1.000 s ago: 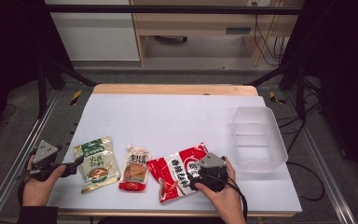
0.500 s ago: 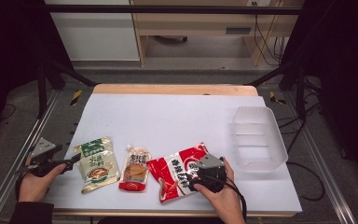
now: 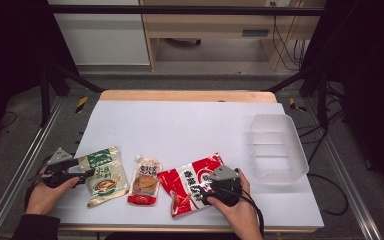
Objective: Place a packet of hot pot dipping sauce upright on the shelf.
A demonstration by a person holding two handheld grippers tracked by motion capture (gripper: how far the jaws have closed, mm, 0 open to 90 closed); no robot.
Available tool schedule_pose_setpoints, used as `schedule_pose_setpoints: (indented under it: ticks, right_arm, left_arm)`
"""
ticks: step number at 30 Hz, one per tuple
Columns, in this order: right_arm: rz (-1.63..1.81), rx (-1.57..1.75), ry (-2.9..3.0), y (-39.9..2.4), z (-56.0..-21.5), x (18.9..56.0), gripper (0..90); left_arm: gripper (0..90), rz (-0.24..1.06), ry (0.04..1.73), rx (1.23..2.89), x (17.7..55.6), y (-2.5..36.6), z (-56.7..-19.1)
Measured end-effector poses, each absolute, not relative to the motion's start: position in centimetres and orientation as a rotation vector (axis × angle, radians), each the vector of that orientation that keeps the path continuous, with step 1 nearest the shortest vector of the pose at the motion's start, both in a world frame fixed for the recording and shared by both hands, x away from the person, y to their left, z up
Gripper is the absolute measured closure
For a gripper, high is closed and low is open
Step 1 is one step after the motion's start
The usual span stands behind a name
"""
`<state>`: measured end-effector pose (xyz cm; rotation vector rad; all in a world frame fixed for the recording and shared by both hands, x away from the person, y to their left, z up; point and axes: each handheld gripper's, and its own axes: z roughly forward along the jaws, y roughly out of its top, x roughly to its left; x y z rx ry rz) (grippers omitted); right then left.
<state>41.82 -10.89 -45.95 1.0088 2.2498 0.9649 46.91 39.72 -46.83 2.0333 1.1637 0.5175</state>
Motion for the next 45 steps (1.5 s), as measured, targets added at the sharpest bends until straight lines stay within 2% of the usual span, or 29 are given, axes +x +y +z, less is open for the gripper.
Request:
schedule_pose_setpoints:
  ticks: [2,3,11,16,26,38,45]
  right_arm:
    - [0.968,1.013,2.249,-10.9,-45.9,41.8,10.3]
    - [0.968,1.013,2.249,-10.9,-45.9,41.8,10.3]
    - [0.962,1.020,2.248,-11.1,-46.0,41.9,10.4]
    - [0.962,1.015,2.247,-11.1,-45.9,42.0,10.4]
    - [0.957,0.999,2.253,-11.1,-45.8,42.0,10.4]
    - [0.951,0.984,2.263,-10.8,-45.9,41.9,10.4]
    - [0.957,0.995,2.249,-11.0,-45.8,41.8,10.3]
  left_arm:
    - [28.9,0.496,1.158,2.017,46.7,39.9,-46.7]
    - [33.8,0.496,1.158,2.017,46.7,39.9,-46.7]
    - [44.8,0.371,1.070,2.031,45.6,40.4,-46.2]
    - [52.0,0.340,1.017,2.044,45.2,40.5,-45.8]
    - [53.6,0.468,1.064,2.121,46.5,39.2,-46.7]
    - [86.3,0.559,1.126,2.139,46.9,38.6,-46.6]
    - [89.9,0.572,1.110,2.097,46.0,39.1,-45.0]
